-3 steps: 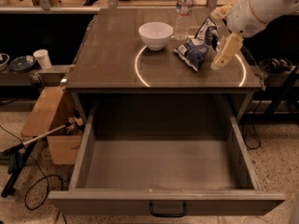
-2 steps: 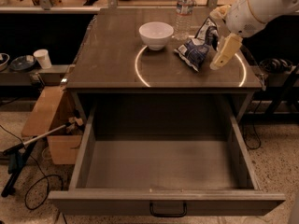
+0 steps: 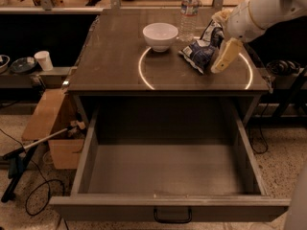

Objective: Place blue chip bag into top drawer

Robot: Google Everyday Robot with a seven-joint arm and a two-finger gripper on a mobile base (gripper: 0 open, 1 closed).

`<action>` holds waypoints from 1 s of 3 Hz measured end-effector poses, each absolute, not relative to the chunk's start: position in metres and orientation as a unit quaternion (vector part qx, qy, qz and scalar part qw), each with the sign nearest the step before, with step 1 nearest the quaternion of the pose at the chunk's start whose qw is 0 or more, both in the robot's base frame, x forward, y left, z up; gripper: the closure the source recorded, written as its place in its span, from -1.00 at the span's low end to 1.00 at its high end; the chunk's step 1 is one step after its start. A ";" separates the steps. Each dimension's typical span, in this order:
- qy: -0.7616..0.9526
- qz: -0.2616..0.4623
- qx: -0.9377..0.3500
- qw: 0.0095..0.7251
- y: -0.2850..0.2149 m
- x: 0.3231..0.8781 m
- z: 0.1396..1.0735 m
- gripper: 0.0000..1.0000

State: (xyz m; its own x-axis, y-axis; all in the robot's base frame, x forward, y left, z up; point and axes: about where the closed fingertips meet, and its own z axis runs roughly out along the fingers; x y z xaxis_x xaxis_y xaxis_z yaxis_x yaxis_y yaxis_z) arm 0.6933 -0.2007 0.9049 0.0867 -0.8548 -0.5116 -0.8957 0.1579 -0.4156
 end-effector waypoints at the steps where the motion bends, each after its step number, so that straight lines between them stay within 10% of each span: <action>1: 0.659 0.047 -0.665 0.348 -0.191 0.716 0.895 -1.00; 3: 0.641 0.050 -0.684 0.345 -0.190 0.736 0.905 -1.00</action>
Offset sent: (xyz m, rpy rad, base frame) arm 0.0842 -0.0027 0.0142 -0.0272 0.0529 0.1787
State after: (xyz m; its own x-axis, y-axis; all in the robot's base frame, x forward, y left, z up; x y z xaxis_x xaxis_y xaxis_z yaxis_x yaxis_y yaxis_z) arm 0.7356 -0.1899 0.9053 0.1729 -0.8420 -0.5110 -0.9109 0.0607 -0.4082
